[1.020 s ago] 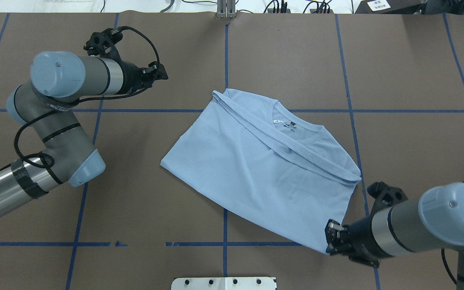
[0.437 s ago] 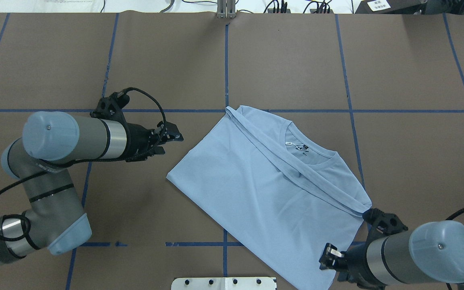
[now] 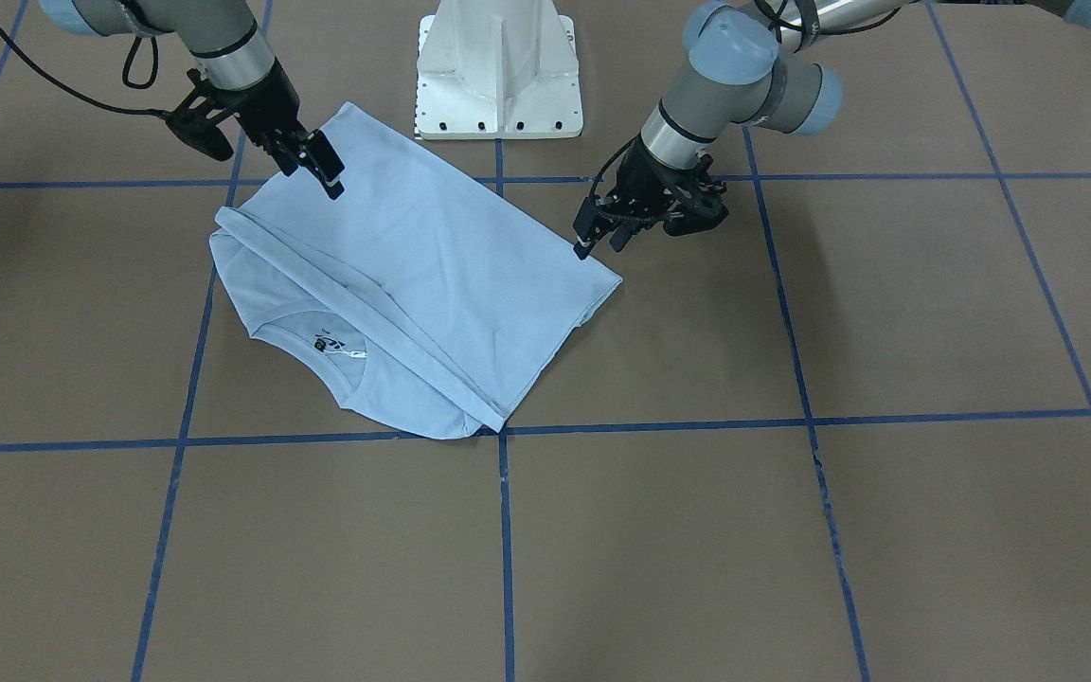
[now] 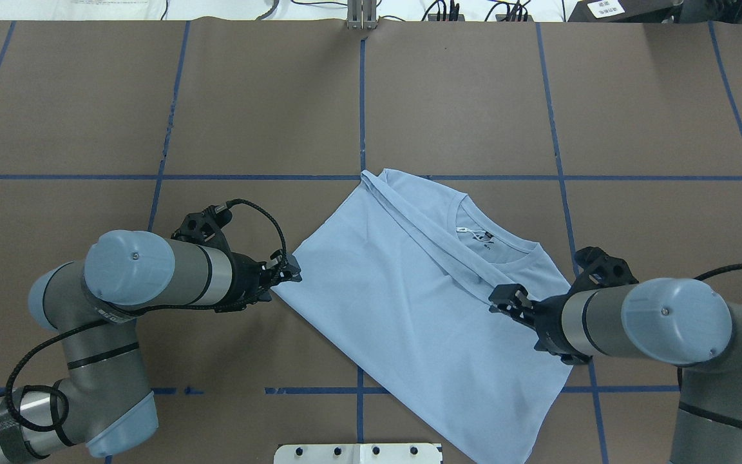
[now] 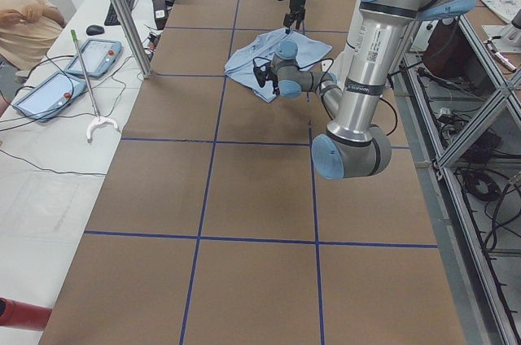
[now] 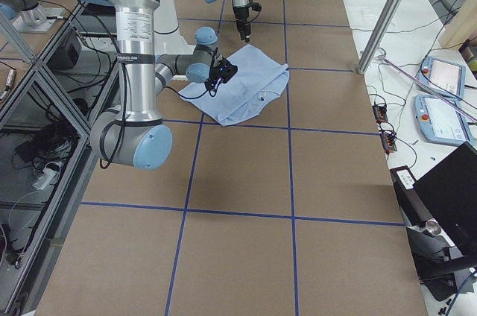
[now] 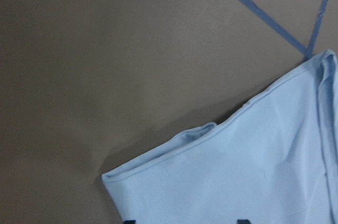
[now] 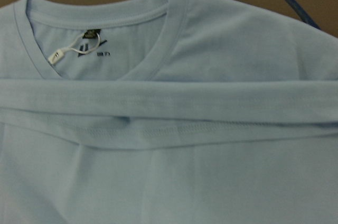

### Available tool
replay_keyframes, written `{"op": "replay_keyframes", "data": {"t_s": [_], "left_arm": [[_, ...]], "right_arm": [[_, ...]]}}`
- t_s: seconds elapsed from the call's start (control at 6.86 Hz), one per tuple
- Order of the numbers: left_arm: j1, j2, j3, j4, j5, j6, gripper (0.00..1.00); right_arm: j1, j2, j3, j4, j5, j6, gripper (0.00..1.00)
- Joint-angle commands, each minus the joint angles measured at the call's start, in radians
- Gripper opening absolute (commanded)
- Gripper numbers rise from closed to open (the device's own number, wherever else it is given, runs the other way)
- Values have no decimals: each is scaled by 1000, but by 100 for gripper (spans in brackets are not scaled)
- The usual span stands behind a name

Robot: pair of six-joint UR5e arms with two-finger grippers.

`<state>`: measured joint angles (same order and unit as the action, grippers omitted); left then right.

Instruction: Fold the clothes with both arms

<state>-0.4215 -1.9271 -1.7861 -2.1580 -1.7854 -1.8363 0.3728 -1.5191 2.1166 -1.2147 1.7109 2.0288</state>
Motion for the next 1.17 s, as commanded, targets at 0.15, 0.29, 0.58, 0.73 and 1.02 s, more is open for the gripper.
{"op": "replay_keyframes", "data": {"t_s": [0.15, 0.29, 0.58, 0.73, 1.02], "left_arm": [[12, -29, 59, 13, 30, 6, 62], [12, -29, 79, 12, 50, 14, 60], [10, -29, 88, 12, 60, 14, 44], [6, -29, 88, 13, 60, 14, 4], [-43, -26, 77, 17, 58, 47, 0]], "right_arm": [[37, 25, -33, 1, -4, -19, 100], [37, 25, -41, 4, -5, -19, 100], [37, 27, -40, 4, -5, -19, 100], [37, 27, -40, 4, -5, -19, 100], [37, 30, -40, 6, -5, -19, 100]]}}
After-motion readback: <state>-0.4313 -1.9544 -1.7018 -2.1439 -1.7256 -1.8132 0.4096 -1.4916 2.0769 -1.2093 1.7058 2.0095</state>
